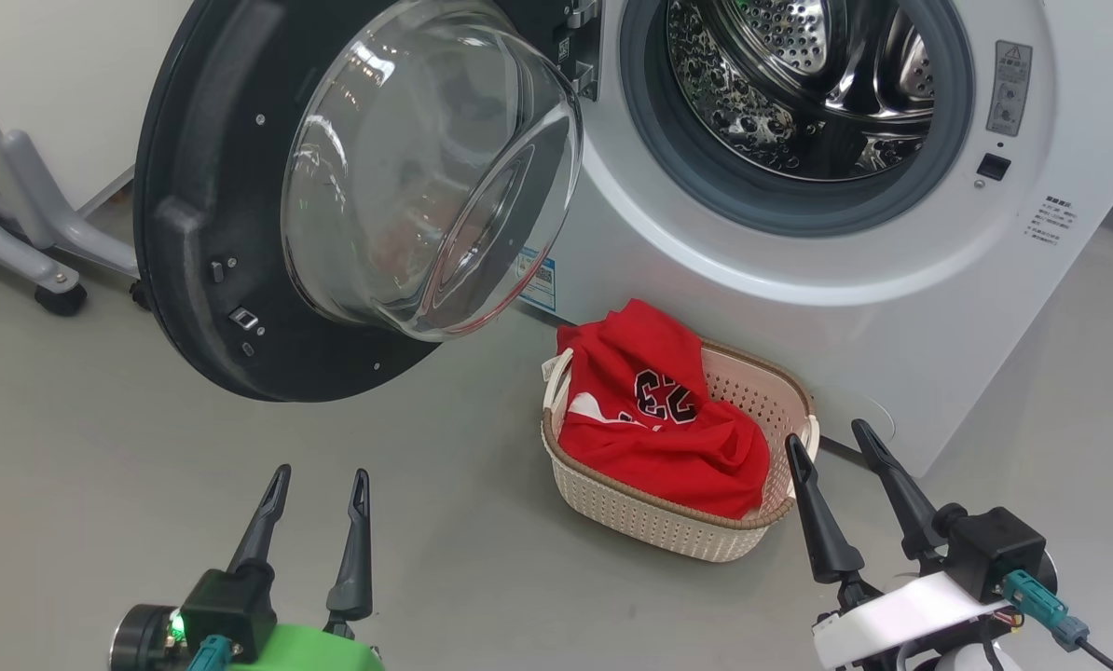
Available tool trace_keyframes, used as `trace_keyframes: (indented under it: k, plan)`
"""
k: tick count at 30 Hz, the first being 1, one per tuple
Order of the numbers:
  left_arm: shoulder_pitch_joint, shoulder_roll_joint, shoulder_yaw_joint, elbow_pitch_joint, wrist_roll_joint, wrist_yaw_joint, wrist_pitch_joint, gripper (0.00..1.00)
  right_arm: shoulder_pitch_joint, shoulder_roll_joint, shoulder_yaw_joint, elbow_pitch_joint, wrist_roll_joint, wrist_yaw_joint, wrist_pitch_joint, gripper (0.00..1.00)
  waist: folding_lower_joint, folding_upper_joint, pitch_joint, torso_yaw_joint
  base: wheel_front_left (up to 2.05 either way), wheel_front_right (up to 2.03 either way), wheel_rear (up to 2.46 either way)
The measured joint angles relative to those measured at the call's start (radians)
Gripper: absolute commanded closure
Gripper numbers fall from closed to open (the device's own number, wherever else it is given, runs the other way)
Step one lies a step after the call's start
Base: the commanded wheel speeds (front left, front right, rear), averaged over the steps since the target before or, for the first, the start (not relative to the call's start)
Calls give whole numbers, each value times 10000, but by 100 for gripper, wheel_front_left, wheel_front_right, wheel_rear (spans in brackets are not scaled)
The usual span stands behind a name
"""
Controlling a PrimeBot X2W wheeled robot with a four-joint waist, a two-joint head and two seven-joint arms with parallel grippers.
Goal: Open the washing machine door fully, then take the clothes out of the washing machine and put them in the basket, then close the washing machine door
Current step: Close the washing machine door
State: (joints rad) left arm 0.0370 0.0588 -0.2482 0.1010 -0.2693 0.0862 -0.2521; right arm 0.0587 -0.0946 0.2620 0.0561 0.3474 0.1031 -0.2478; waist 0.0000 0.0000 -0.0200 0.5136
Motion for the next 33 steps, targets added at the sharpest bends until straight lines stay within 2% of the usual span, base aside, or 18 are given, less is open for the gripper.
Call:
trace_keyframes:
  k: [13,14,15,28,33]
  plan:
    - [39,0,-4,-17,73,0,0,0,0,21,-59,4,0,0,0,0,0,0,13,0,0,0,0]
    - [42,0,4,2,67,0,2,66,0,23,-65,4,0,0,0,0,0,0,13,0,0,0,0]
    - [47,0,8,23,59,0,2,100,0,25,-75,4,0,0,0,0,0,0,14,0,0,0,0]
    - [47,115,468,-639,59,29,2,100,-1,-104,15,-332,-255,0,52,0,0,0,673,-154,0,0,0]
    - [-169,571,838,-1129,163,63,2,100,-191,-362,105,-631,-378,2,230,0,0,0,1173,-329,0,0,0]
